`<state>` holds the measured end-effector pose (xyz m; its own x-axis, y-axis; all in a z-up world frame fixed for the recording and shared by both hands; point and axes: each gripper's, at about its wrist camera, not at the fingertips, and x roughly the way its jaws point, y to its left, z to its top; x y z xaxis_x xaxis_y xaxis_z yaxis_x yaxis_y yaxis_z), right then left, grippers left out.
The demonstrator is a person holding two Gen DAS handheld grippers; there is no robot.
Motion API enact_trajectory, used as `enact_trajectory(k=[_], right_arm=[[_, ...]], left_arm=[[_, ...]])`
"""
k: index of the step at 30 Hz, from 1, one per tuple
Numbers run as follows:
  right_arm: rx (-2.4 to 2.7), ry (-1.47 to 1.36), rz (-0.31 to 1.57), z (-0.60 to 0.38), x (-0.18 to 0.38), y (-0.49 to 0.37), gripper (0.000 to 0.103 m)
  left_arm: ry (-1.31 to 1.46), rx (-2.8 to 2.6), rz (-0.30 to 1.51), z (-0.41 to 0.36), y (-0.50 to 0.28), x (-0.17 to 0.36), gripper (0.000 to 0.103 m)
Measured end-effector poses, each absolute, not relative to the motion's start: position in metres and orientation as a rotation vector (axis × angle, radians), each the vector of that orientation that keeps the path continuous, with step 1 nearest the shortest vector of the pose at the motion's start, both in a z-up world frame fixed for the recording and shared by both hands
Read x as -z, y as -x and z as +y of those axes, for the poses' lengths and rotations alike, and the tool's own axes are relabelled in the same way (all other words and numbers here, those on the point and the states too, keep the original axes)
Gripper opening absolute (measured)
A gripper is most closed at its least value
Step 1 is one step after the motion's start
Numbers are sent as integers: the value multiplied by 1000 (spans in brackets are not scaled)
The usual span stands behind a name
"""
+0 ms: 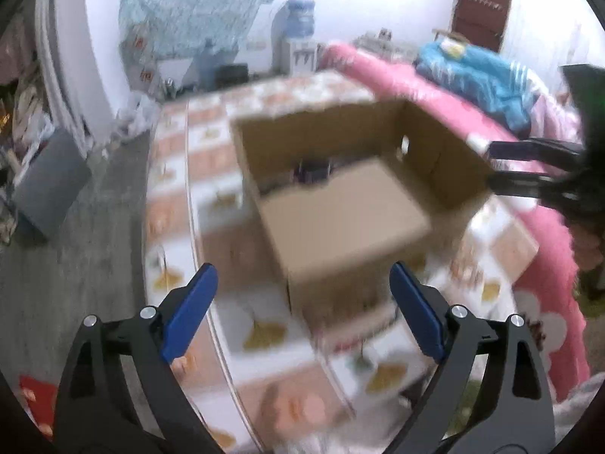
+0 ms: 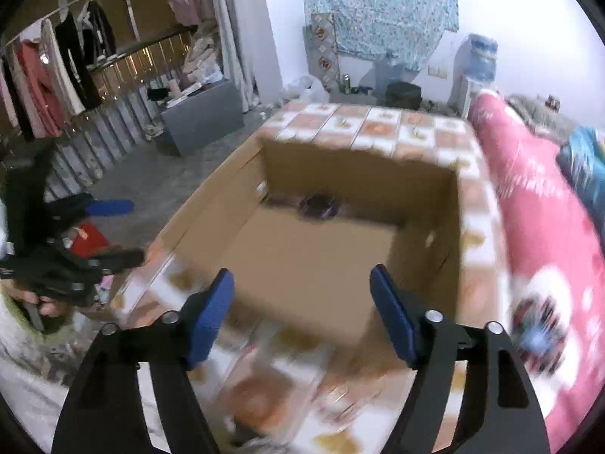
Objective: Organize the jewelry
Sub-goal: 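Move the right tool back toward the multicolour bead bracelet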
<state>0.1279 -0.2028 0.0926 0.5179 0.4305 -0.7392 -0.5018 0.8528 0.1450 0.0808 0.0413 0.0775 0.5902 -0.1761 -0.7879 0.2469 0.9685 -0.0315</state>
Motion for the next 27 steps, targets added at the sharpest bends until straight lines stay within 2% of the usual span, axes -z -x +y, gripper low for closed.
enact_trajectory(k=[3,7,9,12,14,18,27], right_arm=[[-515,90,903,-193,-62,-97,76],[-451,92,1054,-174,-2,-71,76],[-425,109,1096,-170,18,-64,76],[-387,163,1128,-164,37,-58,78],[-375,175,1109,-163,38,-57,87],[-345,196,1107,-161,41,-56,96],[-334,257,1094,-156,44,-55,97]], left_arm=[[-59,173,1004,42,-66,-34,89],[-38,172,1137,30,-58,21,89],[-65,180,1160,25,-56,33,89],[-130,160,1119,17,-54,35,90],[-136,157,1114,16,-57,36,94],[-85,163,1096,21,-55,40,96],[-104,196,1084,23,-50,39,96]])
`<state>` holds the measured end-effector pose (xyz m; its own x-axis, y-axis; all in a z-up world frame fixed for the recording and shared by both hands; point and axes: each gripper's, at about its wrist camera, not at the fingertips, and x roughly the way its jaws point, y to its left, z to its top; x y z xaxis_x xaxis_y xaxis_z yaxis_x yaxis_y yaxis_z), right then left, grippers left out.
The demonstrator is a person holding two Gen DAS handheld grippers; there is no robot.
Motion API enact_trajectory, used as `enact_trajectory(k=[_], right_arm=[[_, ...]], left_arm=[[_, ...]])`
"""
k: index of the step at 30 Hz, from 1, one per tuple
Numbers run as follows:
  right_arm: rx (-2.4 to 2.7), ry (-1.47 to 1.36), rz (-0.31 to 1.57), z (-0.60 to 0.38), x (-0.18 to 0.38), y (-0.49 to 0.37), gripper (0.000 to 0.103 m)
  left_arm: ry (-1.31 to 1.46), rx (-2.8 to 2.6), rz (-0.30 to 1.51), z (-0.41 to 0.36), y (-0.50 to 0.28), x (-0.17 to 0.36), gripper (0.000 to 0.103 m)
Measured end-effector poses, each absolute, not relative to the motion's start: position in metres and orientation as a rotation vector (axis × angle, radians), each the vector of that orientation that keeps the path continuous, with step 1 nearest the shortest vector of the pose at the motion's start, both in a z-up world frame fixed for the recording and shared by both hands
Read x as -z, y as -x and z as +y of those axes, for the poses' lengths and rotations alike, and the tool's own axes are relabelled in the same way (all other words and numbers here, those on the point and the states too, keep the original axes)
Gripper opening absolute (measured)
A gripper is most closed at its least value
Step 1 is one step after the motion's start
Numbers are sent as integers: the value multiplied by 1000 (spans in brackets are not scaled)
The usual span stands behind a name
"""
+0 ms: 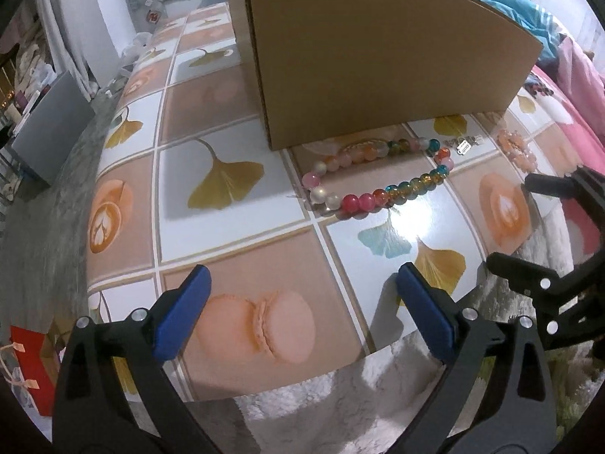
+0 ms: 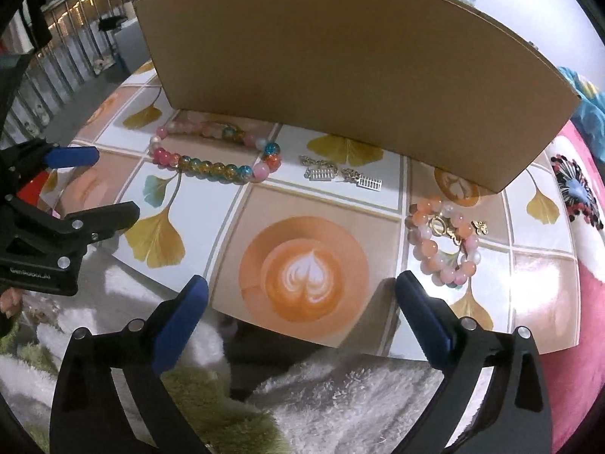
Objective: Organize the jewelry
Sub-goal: 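Move the right tool back toward the multicolour bead bracelet, then grasp the multicolour bead bracelet with the right gripper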
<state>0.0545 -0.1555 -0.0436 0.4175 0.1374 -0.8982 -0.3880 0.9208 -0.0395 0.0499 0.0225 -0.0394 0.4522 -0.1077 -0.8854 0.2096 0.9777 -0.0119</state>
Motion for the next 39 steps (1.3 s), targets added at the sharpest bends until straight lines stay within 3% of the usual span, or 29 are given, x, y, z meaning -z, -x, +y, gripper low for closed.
enact_trajectory(k=[15,17,18,22,29,39], right_arm=[[-400,1,1075,-193,32,-68,95],[-419,-18,1047,-197,26,-68,90],[-430,-21,1029,-198,23,-67,88],[-466,-41,965,-196,10,-66,74],[-480,-91,971,-189,12,-72,44],[-548,-122,986,-160,22,-87,29]], left_arm=[[-48,255,989,34,-41,25,95],[-8,266,946,39,-43,16,91],[1,264,930,40,-45,13,80],[-8,254,932,36,-64,12,57],[-124,246,969,12,-72,32,51],[-128,258,990,19,-57,30,50]])
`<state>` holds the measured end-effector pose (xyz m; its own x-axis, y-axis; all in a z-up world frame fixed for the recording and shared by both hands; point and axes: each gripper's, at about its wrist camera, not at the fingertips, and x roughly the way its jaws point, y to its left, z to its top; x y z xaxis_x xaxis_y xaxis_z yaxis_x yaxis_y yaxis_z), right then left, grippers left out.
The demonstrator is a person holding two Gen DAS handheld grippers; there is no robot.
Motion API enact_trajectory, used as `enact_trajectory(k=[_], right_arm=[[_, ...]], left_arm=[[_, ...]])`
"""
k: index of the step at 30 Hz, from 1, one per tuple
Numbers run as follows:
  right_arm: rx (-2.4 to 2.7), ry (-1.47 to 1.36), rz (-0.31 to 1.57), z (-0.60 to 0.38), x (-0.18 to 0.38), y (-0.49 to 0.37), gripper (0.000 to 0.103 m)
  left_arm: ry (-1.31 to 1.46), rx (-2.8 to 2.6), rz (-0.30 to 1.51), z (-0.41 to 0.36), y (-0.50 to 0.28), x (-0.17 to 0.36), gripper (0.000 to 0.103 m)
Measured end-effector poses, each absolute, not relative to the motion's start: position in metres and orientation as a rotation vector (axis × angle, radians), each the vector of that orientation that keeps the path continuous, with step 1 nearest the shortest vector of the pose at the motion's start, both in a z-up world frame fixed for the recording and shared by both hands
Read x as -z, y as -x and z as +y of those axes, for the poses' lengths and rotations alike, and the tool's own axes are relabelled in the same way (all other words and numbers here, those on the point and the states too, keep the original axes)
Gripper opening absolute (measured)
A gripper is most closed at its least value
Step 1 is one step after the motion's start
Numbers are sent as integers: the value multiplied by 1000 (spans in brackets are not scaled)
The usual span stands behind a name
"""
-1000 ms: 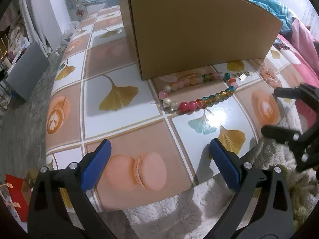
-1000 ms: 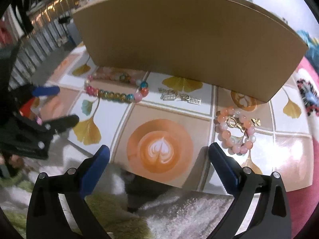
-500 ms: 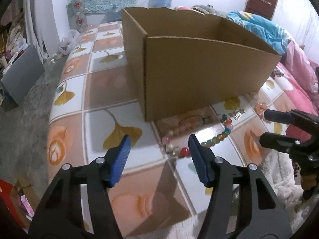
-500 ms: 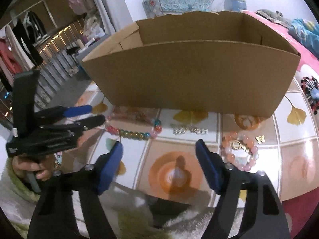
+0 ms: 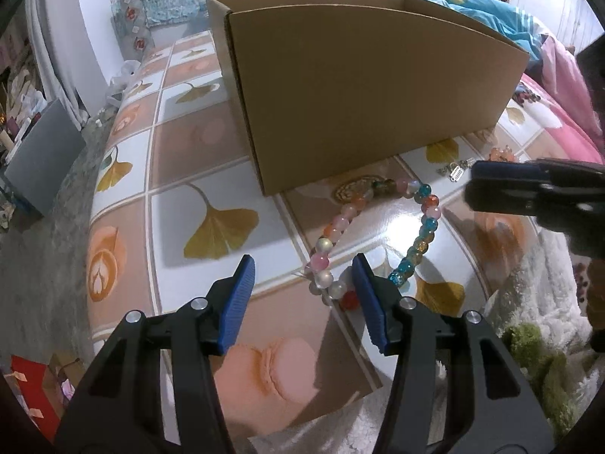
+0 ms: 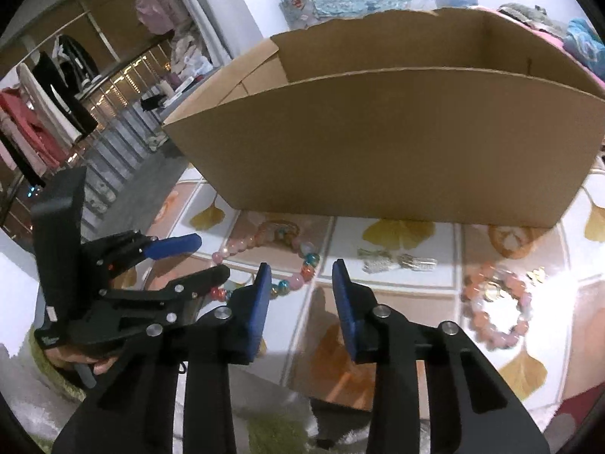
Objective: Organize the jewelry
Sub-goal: 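Grasp the multicolour bead bracelet with the right gripper, then carry the bead bracelet into the box and open the right gripper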
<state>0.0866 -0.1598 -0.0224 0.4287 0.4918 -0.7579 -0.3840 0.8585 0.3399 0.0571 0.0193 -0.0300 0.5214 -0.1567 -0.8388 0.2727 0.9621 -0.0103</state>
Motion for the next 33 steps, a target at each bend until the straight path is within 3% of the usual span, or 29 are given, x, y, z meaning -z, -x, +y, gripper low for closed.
enact_trajectory(k=[7,14,16,19,33], right_arm=[[-520,-88,1011,-145,34,-99,21],[-506,-51,1033,-132,44,-103,17],[-502,-45,1032,-130,46,-105,10],[-504,-38,1026,-125,48,-107,10],[-544,-107,967,-132,35,-94,10]], left_arm=[[-131,266,968,18,-60,30,33],[-136,277,953,15,-64,31,28],[-136,281,948,13,-65,31,20],[-140,290,941,11,-66,30,8],[-59,314,926,12,-56,13,8]])
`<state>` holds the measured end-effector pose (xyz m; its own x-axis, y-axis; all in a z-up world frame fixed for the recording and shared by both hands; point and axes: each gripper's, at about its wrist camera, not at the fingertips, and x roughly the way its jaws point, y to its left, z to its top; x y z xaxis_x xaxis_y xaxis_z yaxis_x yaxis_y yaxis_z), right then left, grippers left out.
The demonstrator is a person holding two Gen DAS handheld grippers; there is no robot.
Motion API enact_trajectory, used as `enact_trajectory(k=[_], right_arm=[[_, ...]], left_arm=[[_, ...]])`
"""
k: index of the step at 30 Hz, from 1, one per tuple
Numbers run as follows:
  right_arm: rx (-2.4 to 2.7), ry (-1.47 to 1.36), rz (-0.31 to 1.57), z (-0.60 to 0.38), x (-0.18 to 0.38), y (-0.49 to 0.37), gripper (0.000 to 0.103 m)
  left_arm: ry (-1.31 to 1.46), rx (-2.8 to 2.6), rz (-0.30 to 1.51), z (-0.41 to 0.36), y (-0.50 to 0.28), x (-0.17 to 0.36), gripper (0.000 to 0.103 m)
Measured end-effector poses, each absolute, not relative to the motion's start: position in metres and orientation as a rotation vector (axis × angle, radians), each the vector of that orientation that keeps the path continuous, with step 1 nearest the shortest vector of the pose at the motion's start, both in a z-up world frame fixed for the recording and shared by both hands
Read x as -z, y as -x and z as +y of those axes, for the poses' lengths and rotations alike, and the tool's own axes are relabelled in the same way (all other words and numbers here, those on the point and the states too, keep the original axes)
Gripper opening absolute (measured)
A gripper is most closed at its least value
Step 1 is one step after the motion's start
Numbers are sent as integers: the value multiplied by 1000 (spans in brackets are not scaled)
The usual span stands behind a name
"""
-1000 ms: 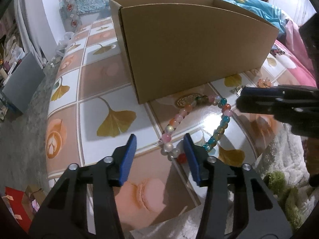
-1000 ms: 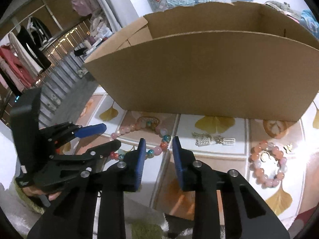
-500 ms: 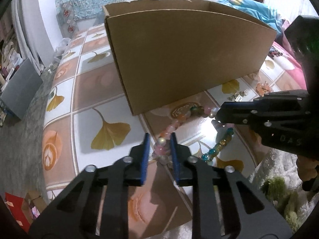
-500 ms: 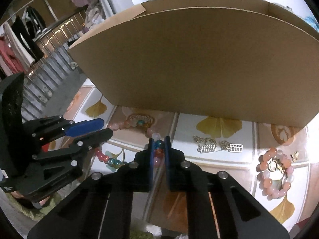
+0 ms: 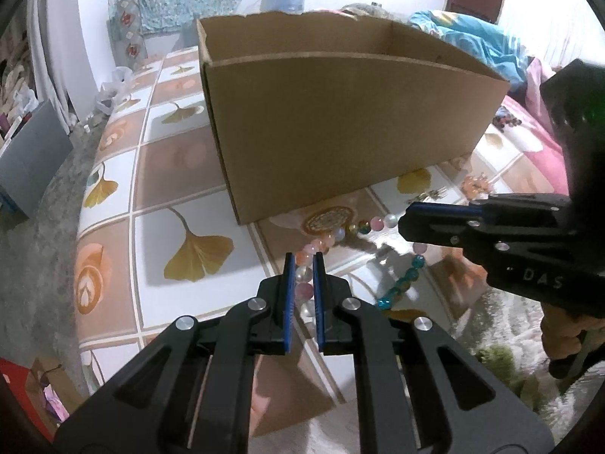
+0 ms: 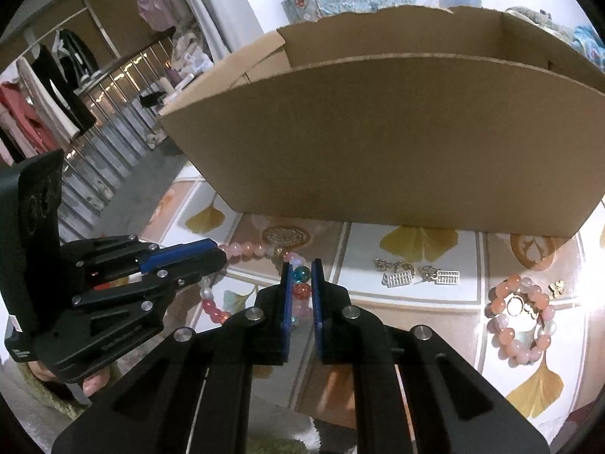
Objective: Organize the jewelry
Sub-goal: 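Carry the bead bracelet into the box and open the right gripper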
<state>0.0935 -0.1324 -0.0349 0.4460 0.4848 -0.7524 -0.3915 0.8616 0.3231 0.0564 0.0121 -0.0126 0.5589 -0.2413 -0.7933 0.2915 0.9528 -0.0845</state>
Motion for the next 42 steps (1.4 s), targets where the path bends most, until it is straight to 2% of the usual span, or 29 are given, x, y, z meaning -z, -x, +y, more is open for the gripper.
enact_trajectory(k=[19,29,36,42], right_arm=[[-574,-184,795,-177,-11,-62,10],[-585,-193,664,-197,-54,-55,10],[-617,-166,579,-199,-92,-73,10],[-664,-171,583,-198,-124,-127,10]], left_arm=[[-84,348,785,-20,-27,-58,8],[-105,394,675,-33,-24,-108,8],[-134,403,584,-39,-36,-145,8],[-157,400,545,-41,-71,-165,8]])
